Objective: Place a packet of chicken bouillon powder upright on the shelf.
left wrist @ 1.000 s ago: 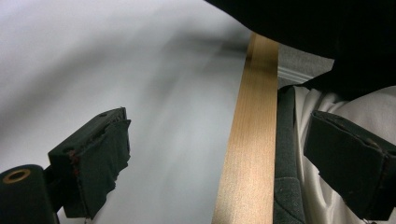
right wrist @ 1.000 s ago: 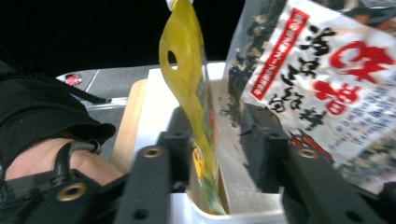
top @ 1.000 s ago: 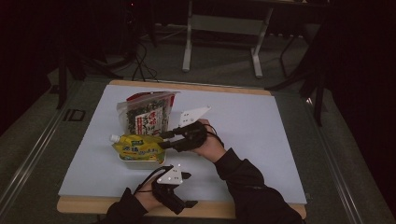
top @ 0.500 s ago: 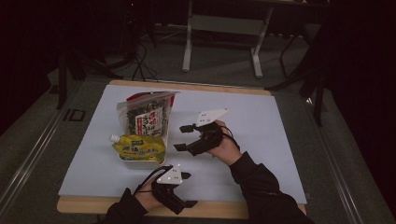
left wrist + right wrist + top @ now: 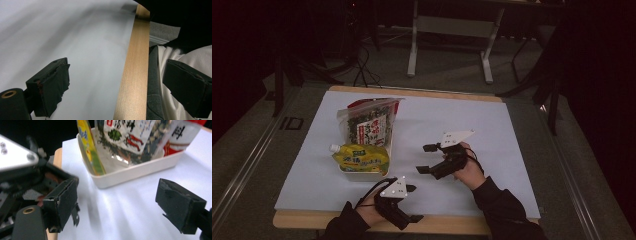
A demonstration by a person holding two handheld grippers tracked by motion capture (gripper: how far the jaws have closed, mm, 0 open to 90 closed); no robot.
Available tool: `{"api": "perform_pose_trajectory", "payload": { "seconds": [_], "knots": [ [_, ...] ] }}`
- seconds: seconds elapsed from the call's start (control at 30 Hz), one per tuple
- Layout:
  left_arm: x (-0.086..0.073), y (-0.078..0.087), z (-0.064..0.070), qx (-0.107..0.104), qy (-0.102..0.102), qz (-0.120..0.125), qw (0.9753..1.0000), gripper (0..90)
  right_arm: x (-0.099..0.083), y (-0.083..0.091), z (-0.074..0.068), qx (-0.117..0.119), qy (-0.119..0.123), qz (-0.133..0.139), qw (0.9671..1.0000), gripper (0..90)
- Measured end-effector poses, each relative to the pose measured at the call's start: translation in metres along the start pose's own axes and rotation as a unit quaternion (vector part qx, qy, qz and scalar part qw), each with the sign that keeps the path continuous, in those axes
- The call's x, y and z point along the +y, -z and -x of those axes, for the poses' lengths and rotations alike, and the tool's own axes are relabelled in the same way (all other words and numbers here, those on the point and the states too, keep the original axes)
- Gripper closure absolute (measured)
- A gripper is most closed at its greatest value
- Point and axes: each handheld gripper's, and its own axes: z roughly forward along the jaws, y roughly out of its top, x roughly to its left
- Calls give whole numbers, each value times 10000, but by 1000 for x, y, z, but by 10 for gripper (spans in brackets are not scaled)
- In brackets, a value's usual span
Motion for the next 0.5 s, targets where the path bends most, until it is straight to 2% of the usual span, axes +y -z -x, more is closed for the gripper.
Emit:
{"api": "perform_pose_trajectory", "payload": {
  "seconds": [0.3, 0.5],
  "knots": [
    [0, 1, 1, 17, -34, -1, 10000, 87, -33, 9, -3, -48, -202, -94, 9997, 174],
    [1, 2, 0, 2, -29, 20, 10000, 87, -48, 17, -3, -114, -291, -74, 9995, 179]
  ]
}}
